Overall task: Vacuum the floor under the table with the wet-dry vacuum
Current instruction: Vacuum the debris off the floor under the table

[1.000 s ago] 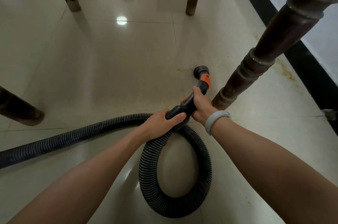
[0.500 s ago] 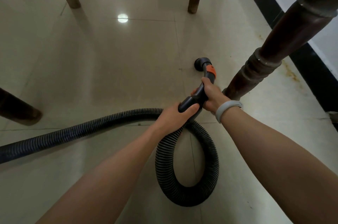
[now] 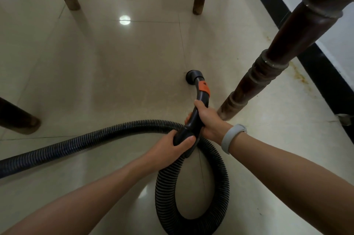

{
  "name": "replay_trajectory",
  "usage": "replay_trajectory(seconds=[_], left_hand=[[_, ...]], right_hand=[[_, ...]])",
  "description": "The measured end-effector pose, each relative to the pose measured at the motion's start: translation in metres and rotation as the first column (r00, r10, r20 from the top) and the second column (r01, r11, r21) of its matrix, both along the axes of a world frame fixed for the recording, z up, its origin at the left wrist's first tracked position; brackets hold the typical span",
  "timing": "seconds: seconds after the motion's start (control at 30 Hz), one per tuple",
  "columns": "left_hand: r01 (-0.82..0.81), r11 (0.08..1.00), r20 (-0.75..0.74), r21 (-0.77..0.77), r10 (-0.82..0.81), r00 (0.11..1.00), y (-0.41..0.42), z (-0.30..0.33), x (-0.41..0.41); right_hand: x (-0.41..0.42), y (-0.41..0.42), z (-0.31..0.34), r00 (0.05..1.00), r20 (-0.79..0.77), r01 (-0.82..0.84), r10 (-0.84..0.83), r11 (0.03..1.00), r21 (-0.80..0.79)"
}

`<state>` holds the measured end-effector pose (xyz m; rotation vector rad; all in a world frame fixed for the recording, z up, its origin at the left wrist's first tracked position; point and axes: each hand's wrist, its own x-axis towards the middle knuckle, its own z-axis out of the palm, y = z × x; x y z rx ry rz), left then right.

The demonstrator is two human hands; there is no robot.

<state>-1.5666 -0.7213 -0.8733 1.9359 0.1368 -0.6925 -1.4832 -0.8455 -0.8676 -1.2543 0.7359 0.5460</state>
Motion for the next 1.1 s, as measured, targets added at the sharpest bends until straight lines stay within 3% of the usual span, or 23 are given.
replay_trajectory(seconds=[0.17, 0.3, 0.5, 0.6, 0.8, 0.87, 0.97, 1.03, 1.1], left_hand=[[-0.099, 0.994, 0.019, -0.049, 0.100, 0.995, 0.000, 0.001, 0.015], [-0.090, 0.993, -0.009, -0.071, 0.090, 0.996, -0.001, 0.000, 0.021], [0.004, 0.999, 0.017, -0.038, -0.004, 1.000, 0.004, 0.011, 0.039], [-0.037, 0.999, 0.045, -0.024, 0.038, 0.998, 0.003, 0.014, 0.044], [-0.152, 0.988, -0.058, -0.036, 0.150, 0.987, 0.011, 0.009, 0.024], [-0.093, 0.994, -0.144, -0.055, 0.084, 0.986, 0.018, 0.009, 0.012], [0.135, 0.989, -0.262, -0.062, -0.147, 0.954, 0.034, 0.012, 0.000], [0.288, 0.958, -0.310, 0.012, -0.270, 0.912, 0.046, 0.012, -0.003], [0.339, 0.938, -0.333, 0.068, -0.299, 0.895, 0.058, 0.009, -0.002]], right_hand=[[0.020, 0.007, 0.006, 0.999, 0.019, -0.031, 0.031, 0.999, -0.026], [0.028, 0.009, 0.004, 0.999, 0.045, -0.023, 0.027, 0.996, -0.084], [0.039, 0.002, -0.001, 0.993, 0.033, 0.121, -0.117, 0.979, -0.167], [0.050, -0.006, -0.003, 0.985, 0.041, 0.170, -0.166, 0.975, -0.144], [0.047, 0.013, -0.009, 0.999, 0.026, -0.026, 0.029, 0.995, -0.092], [0.032, 0.026, -0.007, 0.992, 0.059, -0.104, 0.114, 0.984, -0.142], [-0.002, 0.041, -0.010, 0.974, 0.077, -0.184, 0.211, 0.946, -0.267], [-0.031, 0.042, -0.012, 0.962, 0.054, -0.234, 0.268, 0.908, -0.347], [-0.065, 0.037, -0.010, 0.929, 0.024, -0.326, 0.370, 0.846, -0.422]])
